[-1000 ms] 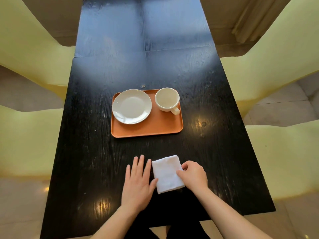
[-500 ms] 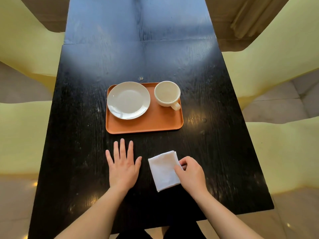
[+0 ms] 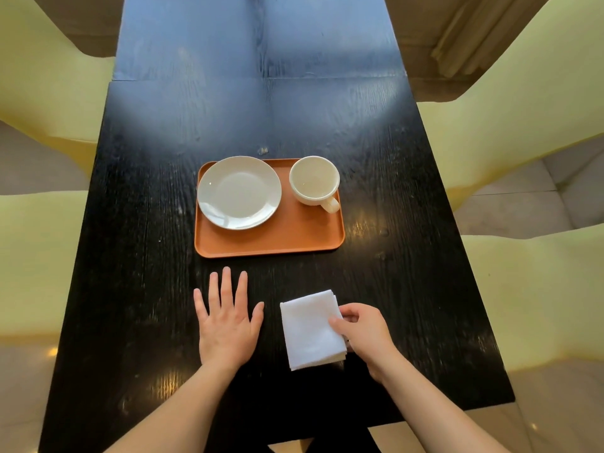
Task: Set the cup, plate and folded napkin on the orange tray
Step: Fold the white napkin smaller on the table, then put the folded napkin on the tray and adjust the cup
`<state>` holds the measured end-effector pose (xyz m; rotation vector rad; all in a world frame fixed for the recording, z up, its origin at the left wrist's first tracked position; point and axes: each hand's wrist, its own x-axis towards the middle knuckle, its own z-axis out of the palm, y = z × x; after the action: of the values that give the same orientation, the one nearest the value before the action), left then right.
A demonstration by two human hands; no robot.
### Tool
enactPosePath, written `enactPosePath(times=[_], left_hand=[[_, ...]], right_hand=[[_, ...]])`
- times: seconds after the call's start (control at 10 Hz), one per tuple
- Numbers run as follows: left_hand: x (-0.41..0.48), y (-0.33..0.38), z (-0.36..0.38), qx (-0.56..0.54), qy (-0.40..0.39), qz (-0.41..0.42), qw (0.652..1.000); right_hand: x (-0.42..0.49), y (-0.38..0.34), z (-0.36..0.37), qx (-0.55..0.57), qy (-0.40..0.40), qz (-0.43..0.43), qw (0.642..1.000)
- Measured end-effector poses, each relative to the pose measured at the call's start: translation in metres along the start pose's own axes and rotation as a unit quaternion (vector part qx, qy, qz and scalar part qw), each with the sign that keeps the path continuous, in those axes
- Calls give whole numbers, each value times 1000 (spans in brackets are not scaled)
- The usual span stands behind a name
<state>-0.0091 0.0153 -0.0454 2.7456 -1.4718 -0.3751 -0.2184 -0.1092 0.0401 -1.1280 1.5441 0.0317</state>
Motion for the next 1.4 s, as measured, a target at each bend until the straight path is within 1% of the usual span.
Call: enactPosePath(times=[0.1, 0.2, 0.3, 0.4, 0.5, 0.6, 0.7, 0.8, 0.9, 1.0, 1.1, 1.2, 1.3, 1.4], left_hand=[[0, 0, 1, -8, 10, 2, 1000], [-1, -1, 2, -7, 11, 3, 1000], [-1, -1, 2, -3, 8, 2, 1000], [0, -1, 2, 5, 3, -4, 1000], [0, -2, 3, 3, 10, 0, 1000], [-1, -4, 5, 1, 19, 7, 1000], [0, -5, 6, -1, 21, 10, 1000], [0, -4, 5, -8, 19, 11, 1000], [0, -3, 4, -11, 21, 10, 1000], [0, -2, 0, -8, 16, 7, 1000], [0, -1, -1, -7, 13, 6, 1000], [0, -1, -2, -6, 10, 4, 1000], [-1, -1, -2, -6, 9, 3, 1000], [-1, -1, -2, -8, 11, 4, 1000]], right_hand=[[3, -1, -5, 48, 28, -9, 998], [7, -14, -9, 135, 55, -19, 989], [16, -41, -9, 166, 79, -41, 982], [36, -73, -1, 198, 96, -38, 975], [58, -100, 11, 254, 109, -9, 961], [75, -114, 20, 264, 115, -1, 958], [82, -111, 23, 193, 144, -18, 970], [82, -100, 18, 64, 184, -63, 979], [79, -94, 8, 34, 218, -95, 971], [82, -104, -1, -2, 258, -152, 954], [90, -120, -3, -26, 266, -196, 944], [99, -135, -3, -82, 253, -220, 939], [107, -144, -1, -139, 233, -214, 938], [113, -150, -4, -172, 225, -227, 932]])
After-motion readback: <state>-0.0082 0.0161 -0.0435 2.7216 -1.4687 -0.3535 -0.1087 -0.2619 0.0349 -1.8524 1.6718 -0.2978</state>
